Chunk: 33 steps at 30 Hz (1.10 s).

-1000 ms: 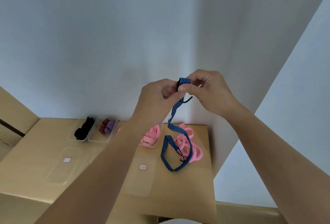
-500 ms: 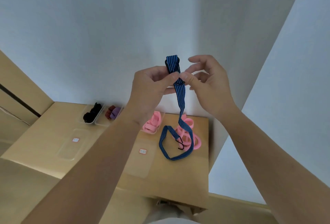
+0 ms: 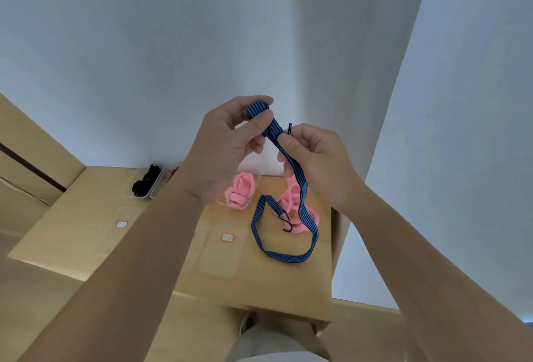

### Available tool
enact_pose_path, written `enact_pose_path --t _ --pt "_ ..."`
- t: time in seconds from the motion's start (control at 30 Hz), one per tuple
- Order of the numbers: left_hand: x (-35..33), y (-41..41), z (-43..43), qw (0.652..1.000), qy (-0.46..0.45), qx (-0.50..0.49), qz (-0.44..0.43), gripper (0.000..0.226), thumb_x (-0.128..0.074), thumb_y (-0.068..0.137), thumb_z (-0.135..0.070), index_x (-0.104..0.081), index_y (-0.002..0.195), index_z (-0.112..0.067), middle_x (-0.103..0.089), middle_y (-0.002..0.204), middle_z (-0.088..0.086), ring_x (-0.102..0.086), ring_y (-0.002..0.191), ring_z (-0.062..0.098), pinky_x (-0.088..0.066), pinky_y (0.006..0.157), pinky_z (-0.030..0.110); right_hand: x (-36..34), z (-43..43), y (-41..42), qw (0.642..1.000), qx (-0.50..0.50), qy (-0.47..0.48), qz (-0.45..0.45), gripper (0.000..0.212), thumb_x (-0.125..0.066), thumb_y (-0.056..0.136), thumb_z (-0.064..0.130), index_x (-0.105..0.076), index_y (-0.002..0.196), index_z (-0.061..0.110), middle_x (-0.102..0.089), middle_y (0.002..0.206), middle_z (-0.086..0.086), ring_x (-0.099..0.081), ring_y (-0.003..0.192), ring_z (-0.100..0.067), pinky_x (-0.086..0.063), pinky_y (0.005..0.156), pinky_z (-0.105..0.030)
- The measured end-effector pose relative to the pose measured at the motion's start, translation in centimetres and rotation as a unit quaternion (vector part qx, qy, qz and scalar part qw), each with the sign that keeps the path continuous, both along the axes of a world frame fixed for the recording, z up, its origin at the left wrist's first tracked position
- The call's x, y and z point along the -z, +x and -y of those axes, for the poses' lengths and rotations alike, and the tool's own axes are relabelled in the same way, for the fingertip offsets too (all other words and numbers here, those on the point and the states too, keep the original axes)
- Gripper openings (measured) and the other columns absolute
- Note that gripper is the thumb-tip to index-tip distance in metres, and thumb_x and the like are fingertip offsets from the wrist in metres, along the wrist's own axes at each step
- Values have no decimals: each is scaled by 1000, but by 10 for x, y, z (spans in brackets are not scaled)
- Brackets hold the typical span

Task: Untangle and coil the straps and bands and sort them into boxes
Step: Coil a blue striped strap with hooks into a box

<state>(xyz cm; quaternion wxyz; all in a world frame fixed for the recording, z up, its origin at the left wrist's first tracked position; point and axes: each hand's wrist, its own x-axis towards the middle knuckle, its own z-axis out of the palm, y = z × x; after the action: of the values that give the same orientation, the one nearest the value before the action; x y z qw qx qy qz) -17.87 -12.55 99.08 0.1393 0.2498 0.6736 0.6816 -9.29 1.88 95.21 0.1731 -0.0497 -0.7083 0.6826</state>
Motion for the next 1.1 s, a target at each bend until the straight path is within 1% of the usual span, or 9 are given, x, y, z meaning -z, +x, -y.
enact_pose_path --t 0.07,0.17,0.33,0.5,0.67,0.8,0.93,1.03,1.1 --pt "-2 -3 1 1000 -12 1 -20 14 -64 99 -11 -72 109 -8 -62 91 16 -55 64 17 -50 63 27 -1 -3 3 1000 2 15 6 19 -55 103 14 -65 88 11 -67 70 0 -57 53 -18 -47 52 -21" --pt "-1 -7 -2 999 -38 -12 -33 14 -65 99 -15 -72 106 -5 -68 89 16 -61 65 18 -53 63 29 -5 -5 4 998 23 63 13 26 -50 105 17 -64 83 14 -67 66 6 -59 54 -15 -47 54 -19" --pt "-2 -15 -4 999 -4 3 41 19 -59 101 -15 -72 105 -1 -74 91 13 -66 69 18 -55 66 27 -11 -3 -4 989 72 132 9 30 -45 106 18 -60 81 12 -67 63 10 -55 54 -9 -45 56 -19" --pt "-4 -30 5 996 11 14 84 18 -59 101 -14 -71 104 -1 -76 92 12 -69 71 18 -57 68 27 -17 0 -18 987 76 141 5 31 -50 105 21 -59 77 12 -61 62 4 -48 57 -18 -43 57 -37" --pt "-7 -54 23 993 13 49 106 15 -60 99 -14 -70 102 -3 -76 91 11 -70 73 21 -58 69 29 -21 10 -35 990 63 128 7 28 -52 105 20 -60 80 9 -62 61 6 -50 59 -17 -42 56 -38" --pt "-15 -77 39 986 13 101 134 18 -67 87 -20 -67 97 -4 -75 92 13 -71 74 27 -60 70 33 -20 20 -57 987 72 143 28 23 -52 104 15 -60 82 12 -66 62 8 -52 54 -13 -42 53 -25" --pt "-16 -101 51 971 -5 136 196 27 -70 81 -28 -65 88 -2 -76 96 17 -75 84 33 -62 75 31 -20 31 -82 966 136 220 9 20 -54 102 12 -61 84 18 -68 67 8 -57 53 -18 -43 51 -20" --pt "-11 -118 57 966 -63 168 187 29 -74 81 -21 -65 95 2 -76 103 21 -75 92 33 -61 79 31 -19 40 -98 943 160 290 6 16 -51 100 5 -63 96 15 -64 69 16 -63 59 -16 -46 56 -23" --pt "-8 -127 59 967 -104 168 161 24 -74 86 -18 -67 96 3 -77 101 19 -76 92 32 -62 79 33 -17 48 -107 929 167 330 16 22 -48 97 -3 -64 103 11 -57 66 22 -61 62 -11 -48 58 -29"
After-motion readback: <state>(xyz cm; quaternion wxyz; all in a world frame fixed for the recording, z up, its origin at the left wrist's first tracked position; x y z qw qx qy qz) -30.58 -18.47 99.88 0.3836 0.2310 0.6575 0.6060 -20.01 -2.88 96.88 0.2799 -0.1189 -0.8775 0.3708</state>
